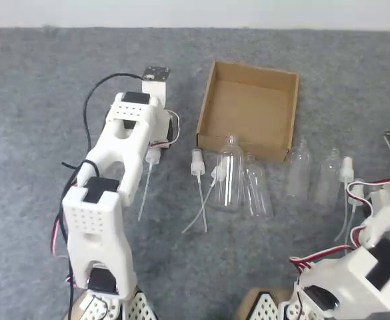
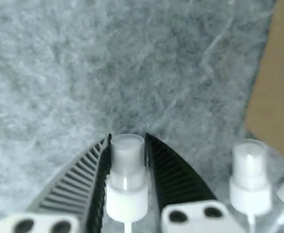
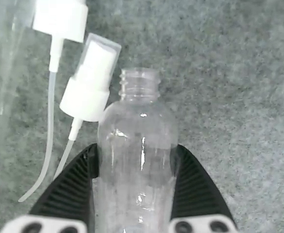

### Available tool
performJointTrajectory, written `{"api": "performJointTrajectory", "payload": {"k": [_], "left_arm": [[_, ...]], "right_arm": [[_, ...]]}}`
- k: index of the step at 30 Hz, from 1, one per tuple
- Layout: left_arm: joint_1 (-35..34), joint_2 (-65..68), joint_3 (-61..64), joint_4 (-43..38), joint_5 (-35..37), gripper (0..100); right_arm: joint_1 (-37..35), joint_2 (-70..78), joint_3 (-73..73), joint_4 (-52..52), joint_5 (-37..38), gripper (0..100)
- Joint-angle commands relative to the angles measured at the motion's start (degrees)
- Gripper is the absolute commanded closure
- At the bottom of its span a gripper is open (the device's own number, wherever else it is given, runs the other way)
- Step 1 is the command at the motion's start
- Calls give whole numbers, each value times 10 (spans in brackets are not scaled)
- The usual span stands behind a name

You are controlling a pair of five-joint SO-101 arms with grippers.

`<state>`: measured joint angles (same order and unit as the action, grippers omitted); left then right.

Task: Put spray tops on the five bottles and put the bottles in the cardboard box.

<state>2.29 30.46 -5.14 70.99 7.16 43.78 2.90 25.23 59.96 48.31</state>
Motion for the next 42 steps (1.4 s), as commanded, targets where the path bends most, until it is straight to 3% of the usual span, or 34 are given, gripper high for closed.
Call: {"api": "performJointTrajectory", "payload": {"k": [1,5,14,23,29,36,42], "left_arm": [[-4,-123,-8,35,-6,990],[3,-246,83,40,-7,990],[1,-578,397,-52,-43,990],[-4,-802,662,-219,-58,990],[1,-833,690,-233,-57,989],[2,-833,690,-231,-57,989],[2,-833,691,-230,-56,989]], "right_arm": [[4,-39,-4,-9,5,990],[3,-40,-6,-8,5,989],[6,-38,9,0,5,989],[-15,-44,34,-6,4,991],[-20,-42,12,-1,-54,968],[-38,-40,4,1,-69,784],[-61,-43,-30,9,-71,772]]}}
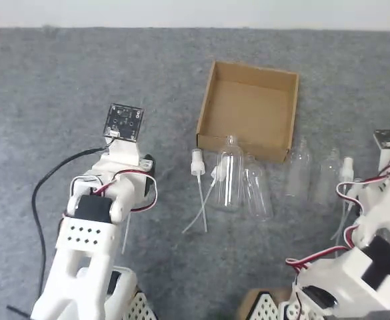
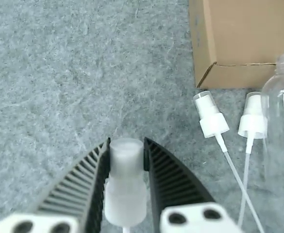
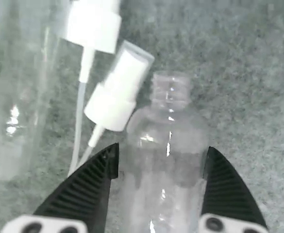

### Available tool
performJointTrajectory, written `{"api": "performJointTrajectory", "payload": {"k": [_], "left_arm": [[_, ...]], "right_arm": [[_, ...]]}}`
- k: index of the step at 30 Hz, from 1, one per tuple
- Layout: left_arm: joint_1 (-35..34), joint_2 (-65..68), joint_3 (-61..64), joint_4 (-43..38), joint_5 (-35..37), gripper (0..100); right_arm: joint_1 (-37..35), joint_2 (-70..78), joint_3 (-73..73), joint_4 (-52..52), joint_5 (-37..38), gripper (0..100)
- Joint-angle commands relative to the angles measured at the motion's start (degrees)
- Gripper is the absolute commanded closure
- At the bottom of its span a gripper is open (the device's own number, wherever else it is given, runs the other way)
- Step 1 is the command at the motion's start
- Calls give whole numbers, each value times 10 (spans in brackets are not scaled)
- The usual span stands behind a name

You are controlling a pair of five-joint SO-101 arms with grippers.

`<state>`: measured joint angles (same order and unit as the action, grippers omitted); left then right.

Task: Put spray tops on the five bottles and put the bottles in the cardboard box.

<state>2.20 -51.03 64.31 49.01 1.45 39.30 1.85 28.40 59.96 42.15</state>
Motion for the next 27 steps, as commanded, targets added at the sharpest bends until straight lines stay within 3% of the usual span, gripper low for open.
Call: {"api": "performJointTrajectory", "payload": {"k": [1,10,23,27], "left_arm": [[3,-18,-4,-11,1,989],[3,-18,-4,-11,1,989],[4,-18,1,-13,1,988],[4,-18,1,-13,1,988]], "right_arm": [[-18,-30,-75,18,-9,772],[-34,-27,-142,94,18,733],[-16,79,-146,93,46,735],[-15,82,-146,87,46,842]]}}
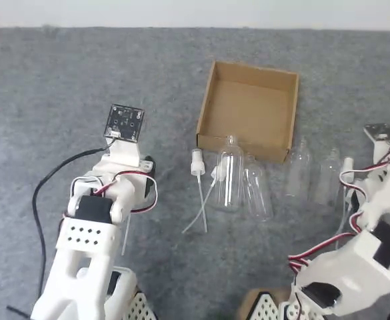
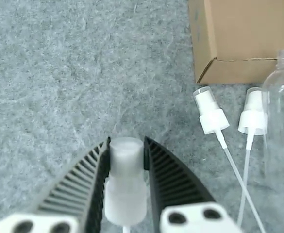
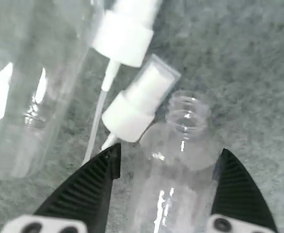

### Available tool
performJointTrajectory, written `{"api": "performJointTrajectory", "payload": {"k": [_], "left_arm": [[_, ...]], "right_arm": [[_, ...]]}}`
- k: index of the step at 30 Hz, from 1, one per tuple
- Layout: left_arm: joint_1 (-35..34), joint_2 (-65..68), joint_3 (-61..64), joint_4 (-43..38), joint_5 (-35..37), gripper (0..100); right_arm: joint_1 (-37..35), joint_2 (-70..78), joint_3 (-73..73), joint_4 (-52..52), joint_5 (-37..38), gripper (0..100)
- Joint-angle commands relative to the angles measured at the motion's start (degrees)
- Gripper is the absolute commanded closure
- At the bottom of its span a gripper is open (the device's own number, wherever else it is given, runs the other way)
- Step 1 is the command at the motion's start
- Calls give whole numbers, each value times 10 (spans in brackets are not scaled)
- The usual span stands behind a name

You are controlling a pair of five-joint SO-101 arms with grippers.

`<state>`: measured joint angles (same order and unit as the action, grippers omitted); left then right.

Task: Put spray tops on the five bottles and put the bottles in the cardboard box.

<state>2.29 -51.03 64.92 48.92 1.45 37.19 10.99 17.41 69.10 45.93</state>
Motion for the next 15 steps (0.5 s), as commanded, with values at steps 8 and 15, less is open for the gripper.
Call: {"api": "performJointTrajectory", "payload": {"k": [8,15], "left_arm": [[3,-18,-5,-13,1,988],[2,-23,-7,-41,-3,988]], "right_arm": [[2,-15,-124,42,3,993],[-55,-121,-267,178,-72,993]]}}
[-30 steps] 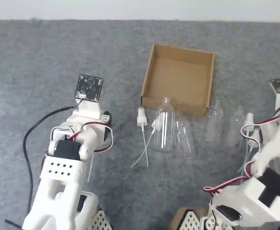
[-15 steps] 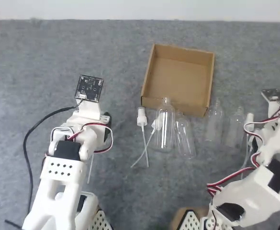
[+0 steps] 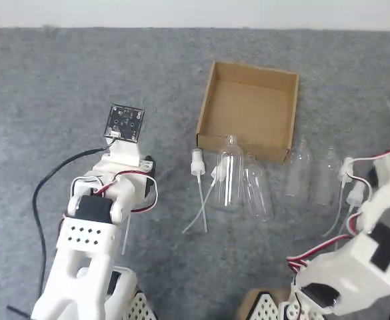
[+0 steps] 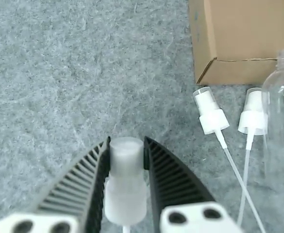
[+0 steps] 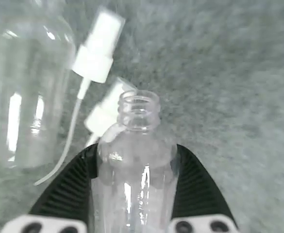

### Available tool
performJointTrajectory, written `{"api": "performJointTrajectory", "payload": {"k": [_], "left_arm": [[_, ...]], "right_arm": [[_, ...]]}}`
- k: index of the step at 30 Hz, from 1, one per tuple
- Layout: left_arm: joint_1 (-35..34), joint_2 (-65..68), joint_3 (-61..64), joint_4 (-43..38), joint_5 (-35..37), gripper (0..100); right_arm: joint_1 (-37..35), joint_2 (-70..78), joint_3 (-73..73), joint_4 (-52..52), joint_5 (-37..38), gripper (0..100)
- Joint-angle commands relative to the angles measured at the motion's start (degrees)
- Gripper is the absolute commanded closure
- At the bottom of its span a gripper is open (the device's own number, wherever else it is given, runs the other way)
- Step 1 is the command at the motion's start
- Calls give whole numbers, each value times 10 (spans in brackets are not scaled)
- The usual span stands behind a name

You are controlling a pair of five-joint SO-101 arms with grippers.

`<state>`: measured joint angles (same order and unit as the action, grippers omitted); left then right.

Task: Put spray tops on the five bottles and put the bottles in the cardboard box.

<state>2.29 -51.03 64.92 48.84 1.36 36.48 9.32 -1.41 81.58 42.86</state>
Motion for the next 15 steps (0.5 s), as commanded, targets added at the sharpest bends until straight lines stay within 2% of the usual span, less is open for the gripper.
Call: {"api": "performJointTrajectory", "payload": {"k": [1,4,8,12,15], "left_arm": [[1,-23,-6,-50,-2,988],[-4,-24,-20,-46,-3,988],[-4,-24,-103,27,-3,988],[-4,-24,-218,86,1,988],[-4,-24,-291,96,2,988]], "right_arm": [[-69,-130,-77,61,-54,993],[-140,-206,-49,65,-103,993],[-264,-308,20,43,-183,993],[-418,-399,100,-12,-250,993],[-519,-449,159,-77,-277,993]]}}
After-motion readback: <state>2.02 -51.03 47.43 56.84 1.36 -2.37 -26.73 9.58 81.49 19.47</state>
